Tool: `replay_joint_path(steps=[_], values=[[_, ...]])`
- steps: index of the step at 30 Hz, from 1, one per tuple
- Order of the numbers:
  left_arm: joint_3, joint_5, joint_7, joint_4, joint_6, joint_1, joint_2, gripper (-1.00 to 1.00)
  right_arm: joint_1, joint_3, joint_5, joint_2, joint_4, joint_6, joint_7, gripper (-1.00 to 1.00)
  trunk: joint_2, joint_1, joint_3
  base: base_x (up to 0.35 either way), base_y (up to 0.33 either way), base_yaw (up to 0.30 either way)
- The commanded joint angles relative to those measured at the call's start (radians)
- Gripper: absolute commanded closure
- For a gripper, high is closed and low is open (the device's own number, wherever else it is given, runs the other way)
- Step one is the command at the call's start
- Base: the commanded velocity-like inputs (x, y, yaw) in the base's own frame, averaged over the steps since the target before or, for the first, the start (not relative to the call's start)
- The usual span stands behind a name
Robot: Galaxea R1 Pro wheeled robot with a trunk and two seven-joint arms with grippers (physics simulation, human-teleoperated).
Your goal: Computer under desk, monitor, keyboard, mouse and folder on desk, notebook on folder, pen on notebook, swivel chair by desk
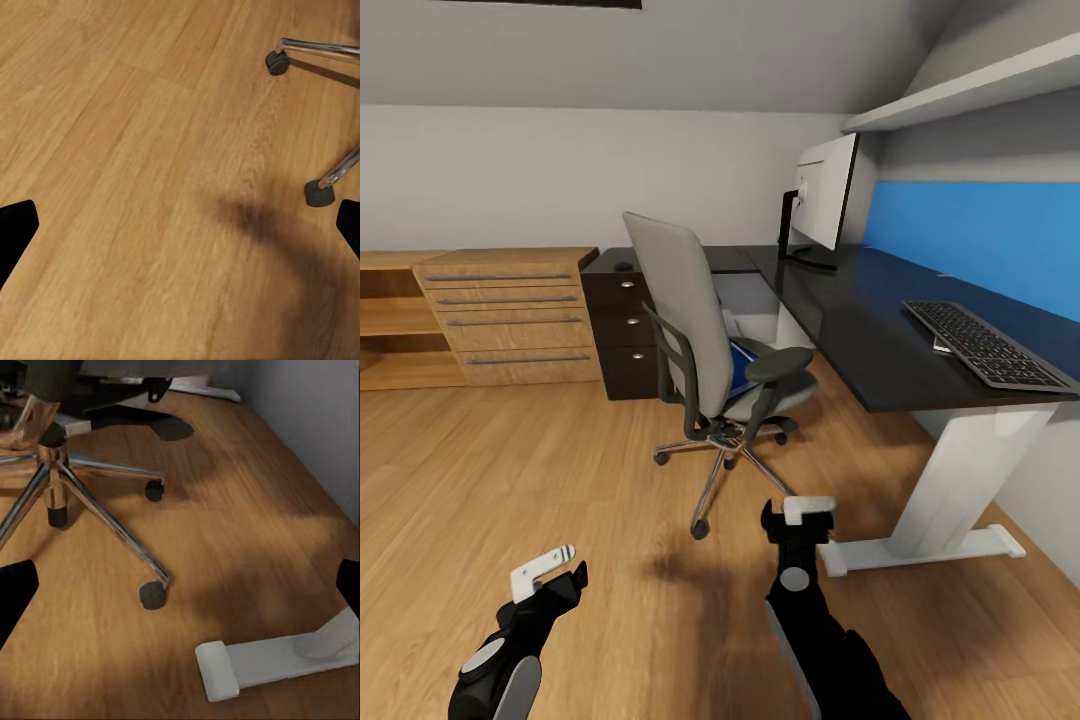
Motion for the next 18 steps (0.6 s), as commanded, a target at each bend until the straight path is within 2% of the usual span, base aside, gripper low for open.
replay_joint_path(steps=[1, 4, 5, 8, 11, 14, 15, 18], values=[[0.001, 0.010, 0.006, -0.002, 0.003, 0.000, 0.000, -1.00, -0.050, -0.009, 0.010, -0.002, 0.041, 0.007, -0.003, -1.00, 0.000, 0.000, -0.001, 0.000, 0.000, 0.000], [0.001, 0.010, 0.006, -0.002, 0.003, 0.000, 0.000, -1.00, -0.128, -0.030, 0.009, -0.011, 0.122, 0.001, -0.002, -1.00, 0.000, 0.000, -0.001, 0.000, 0.000, 0.000], [0.001, 0.010, 0.006, -0.002, 0.003, 0.000, 0.000, -1.00, -0.212, -0.049, 0.008, -0.021, 0.231, -0.029, 0.003, -1.00, 0.000, 0.000, -0.001, 0.000, 0.000, 0.000], [0.001, 0.010, 0.006, -0.002, 0.002, 0.000, 0.000, -1.00, -0.320, -0.073, 0.007, -0.029, 0.401, -0.119, 0.020, -1.00, 0.000, 0.000, -0.001, 0.000, 0.000, 0.000], [0.001, 0.010, 0.006, -0.002, 0.003, 0.000, 0.000, -1.00, -0.430, -0.104, 0.005, -0.044, 0.620, -0.229, 0.060, -1.00, 0.000, 0.000, -0.001, 0.000, 0.000, 0.000], [-0.001, 0.011, 0.007, -0.002, 0.003, 0.000, -0.002, -1.00, -0.480, -0.124, -0.005, -0.069, 0.725, -0.273, 0.102, -1.00, 0.000, 0.000, -0.001, 0.000, 0.000, 0.000], [-0.004, 0.011, 0.007, -0.002, 0.003, 0.000, -0.003, -1.00, -0.505, -0.140, -0.022, -0.087, 0.769, -0.291, 0.141, -1.00, 0.000, 0.000, -0.001, 0.000, 0.000, 0.000], [-0.013, 0.011, 0.007, -0.002, 0.003, 0.000, -0.003, -1.00, -0.528, -0.168, -0.058, -0.104, 0.808, -0.309, 0.200, -1.00, 0.000, 0.000, -0.001, 0.000, 0.000, 0.000]])
